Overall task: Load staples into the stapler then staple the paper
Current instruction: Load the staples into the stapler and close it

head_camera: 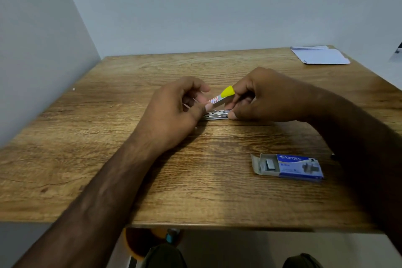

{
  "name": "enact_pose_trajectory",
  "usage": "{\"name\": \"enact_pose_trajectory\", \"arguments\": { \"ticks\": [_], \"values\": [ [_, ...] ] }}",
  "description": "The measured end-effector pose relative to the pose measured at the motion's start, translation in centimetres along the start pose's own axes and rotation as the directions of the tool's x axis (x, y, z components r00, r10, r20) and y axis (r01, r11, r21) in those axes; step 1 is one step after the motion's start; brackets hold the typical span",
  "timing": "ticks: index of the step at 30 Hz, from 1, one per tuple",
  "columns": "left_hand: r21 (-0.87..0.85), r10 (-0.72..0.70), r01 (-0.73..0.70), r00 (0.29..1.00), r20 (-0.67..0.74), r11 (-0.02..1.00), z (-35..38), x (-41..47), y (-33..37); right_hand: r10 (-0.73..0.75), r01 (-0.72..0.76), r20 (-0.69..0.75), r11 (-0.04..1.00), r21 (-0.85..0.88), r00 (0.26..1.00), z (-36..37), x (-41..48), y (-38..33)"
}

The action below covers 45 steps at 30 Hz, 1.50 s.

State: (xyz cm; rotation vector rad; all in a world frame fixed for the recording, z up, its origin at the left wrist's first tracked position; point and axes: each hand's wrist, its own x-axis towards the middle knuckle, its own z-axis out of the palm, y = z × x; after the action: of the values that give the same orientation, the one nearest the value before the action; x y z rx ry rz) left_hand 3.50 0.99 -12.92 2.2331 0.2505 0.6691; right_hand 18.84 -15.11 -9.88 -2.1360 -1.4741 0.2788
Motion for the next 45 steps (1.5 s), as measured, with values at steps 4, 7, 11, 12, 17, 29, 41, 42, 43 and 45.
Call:
{"name": "enact_pose_trajectory", "arguments": {
  "ticks": [4,7,11,12,17,29,41,42,43,45],
  "values": [
    [0.245,0.106,-0.138,0.985,0.138,0.96,0.2,-0.4,-0.1,-0.027,0.027,-0.037,1.0,0.01,0.999,0.3,0.0,-0.2],
    [0.092,0.012,-0.02,0.996,0.094,0.996,0.2,-0.3,-0.1,-0.016,0.021,-0.062,0.997,0.07,0.998,0.2,0.1,-0.2],
    [-0.072,-0.042,0.046,0.998,0.052,0.996,0.5,-0.1,-0.1,-0.003,0.014,-0.049,0.972,0.234,0.999,0.3,0.1,-0.4],
    [-0.157,-0.056,0.062,0.997,0.043,0.986,0.6,-0.2,0.0,-0.003,0.018,-0.052,0.959,0.284,0.999,0.3,0.1,-0.5],
    [-0.538,-0.2,0.15,0.979,-0.036,0.83,0.5,0.1,-0.1,0.059,-0.015,-0.06,0.825,0.565,0.996,-0.2,0.1,-0.5],
    [-0.6,-0.141,0.173,0.985,0.101,0.781,1.5,-0.2,0.3,0.184,0.11,-0.255,0.566,0.817,0.949,0.9,0.6,-1.1],
    [-0.609,-0.172,0.193,0.981,0.094,0.769,2.1,0.6,-0.2,0.231,0.082,-0.296,0.643,0.761,0.927,0.9,0.6,-1.4],
    [-0.613,-0.169,0.189,0.981,0.091,0.767,2.0,0.6,-0.2,0.244,0.079,-0.296,0.633,0.77,0.924,1.0,0.6,-1.5],
    [-0.619,-0.167,0.186,0.982,0.088,0.763,2.0,0.6,-0.3,0.257,0.076,-0.291,0.616,0.784,0.921,1.0,0.6,-1.5],
    [-0.623,-0.161,0.18,0.983,0.087,0.761,2.0,0.5,-0.3,0.267,0.074,-0.281,0.592,0.803,0.922,1.0,0.6,-1.5]
  ]
}}
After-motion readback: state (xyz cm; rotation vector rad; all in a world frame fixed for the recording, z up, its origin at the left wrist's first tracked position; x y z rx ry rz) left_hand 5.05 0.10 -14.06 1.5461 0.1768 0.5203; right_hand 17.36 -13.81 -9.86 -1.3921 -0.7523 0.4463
